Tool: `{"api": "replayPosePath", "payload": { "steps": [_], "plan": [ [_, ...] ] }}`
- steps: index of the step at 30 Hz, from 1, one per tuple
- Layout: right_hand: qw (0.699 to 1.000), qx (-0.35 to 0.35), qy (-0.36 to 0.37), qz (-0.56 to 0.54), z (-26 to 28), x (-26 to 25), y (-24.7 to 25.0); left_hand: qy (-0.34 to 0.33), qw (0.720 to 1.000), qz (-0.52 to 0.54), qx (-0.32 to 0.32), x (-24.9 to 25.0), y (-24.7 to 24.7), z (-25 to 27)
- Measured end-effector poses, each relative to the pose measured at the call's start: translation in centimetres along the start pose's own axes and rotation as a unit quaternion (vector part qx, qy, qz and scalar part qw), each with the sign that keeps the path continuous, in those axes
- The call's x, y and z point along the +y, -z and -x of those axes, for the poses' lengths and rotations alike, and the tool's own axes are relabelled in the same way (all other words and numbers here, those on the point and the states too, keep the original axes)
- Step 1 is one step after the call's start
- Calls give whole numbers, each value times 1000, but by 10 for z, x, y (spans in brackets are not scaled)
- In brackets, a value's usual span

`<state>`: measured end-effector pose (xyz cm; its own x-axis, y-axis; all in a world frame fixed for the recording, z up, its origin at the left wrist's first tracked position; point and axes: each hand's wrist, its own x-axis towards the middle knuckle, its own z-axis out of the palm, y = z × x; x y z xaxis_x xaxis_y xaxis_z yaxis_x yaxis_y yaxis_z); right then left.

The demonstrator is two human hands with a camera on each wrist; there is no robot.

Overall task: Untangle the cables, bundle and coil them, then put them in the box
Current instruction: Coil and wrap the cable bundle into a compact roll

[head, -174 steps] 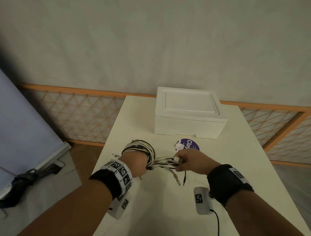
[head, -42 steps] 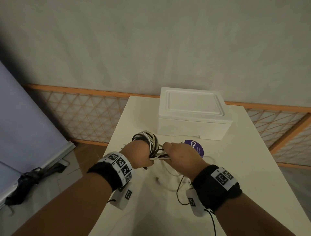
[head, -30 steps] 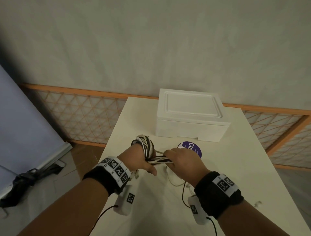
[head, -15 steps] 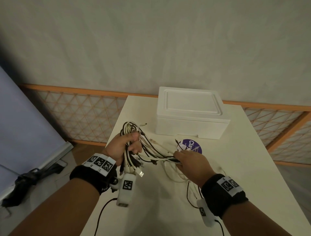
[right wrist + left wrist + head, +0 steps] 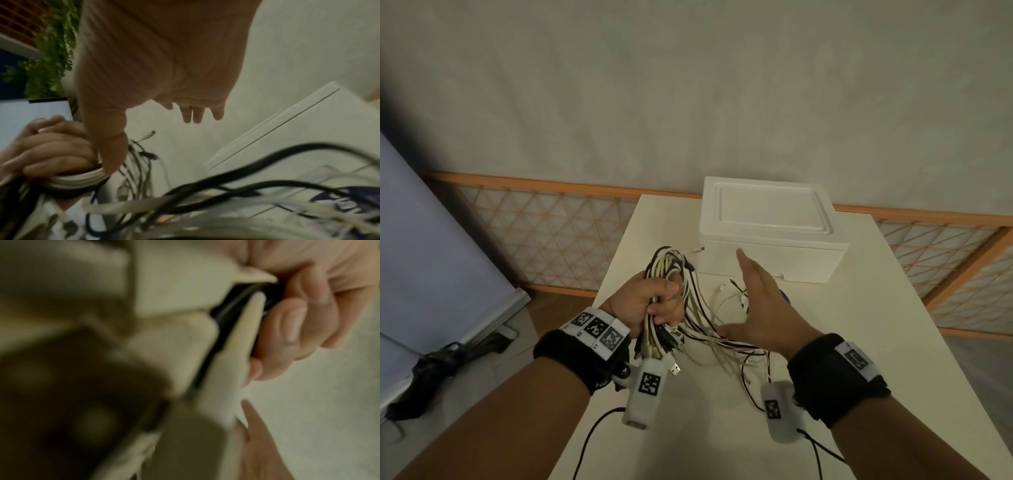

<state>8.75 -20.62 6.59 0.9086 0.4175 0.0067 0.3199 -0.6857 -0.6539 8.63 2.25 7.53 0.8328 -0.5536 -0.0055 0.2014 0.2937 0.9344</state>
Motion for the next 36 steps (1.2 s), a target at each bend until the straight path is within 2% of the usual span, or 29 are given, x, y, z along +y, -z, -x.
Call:
{"api": "replayPosePath", "payload": {
  "steps": [2,4,6,8,9,15,19,22,24,27,30,32,34,36],
  "plan": [
    [996,12,3,-91,-12,-13,-7,-12,999,-7,-51,0,-14,-3],
    [988,-18,22,-149,-20,-20,-16,-14,996,-20,-91,0,-28,-6],
    [980,-35,47,-190,-25,-18,-26,-14,994,-32,-108,0,-34,-6],
    [961,-33,36,-273,-27,-16,-36,-18,994,-34,-105,1,-33,-2],
    [959,-34,29,-280,-27,-15,-39,-19,994,-31,-102,1,-30,0],
    [995,-39,9,-94,-31,-3,-20,-19,998,43,-52,-11,-12,10],
    [997,-75,9,-18,-31,-6,-2,-10,998,65,5,-21,-3,11],
    [997,-78,3,8,-30,-9,6,-9,998,64,0,-24,-1,9],
    [994,-91,-27,-59,-27,-9,8,6,997,75,-12,-24,1,8],
    [963,-97,-77,-238,-23,-14,14,21,998,61,-10,-26,7,9],
    [971,-28,-37,-235,-24,-16,22,21,1000,8,-18,-24,9,12],
    [967,3,-20,-254,-24,-15,25,21,999,21,-12,-21,8,14],
    [969,17,-10,-247,-22,-7,28,13,997,72,31,-20,7,14],
    [974,20,-20,-223,-19,6,28,13,987,112,113,-20,9,12]
  ]
}}
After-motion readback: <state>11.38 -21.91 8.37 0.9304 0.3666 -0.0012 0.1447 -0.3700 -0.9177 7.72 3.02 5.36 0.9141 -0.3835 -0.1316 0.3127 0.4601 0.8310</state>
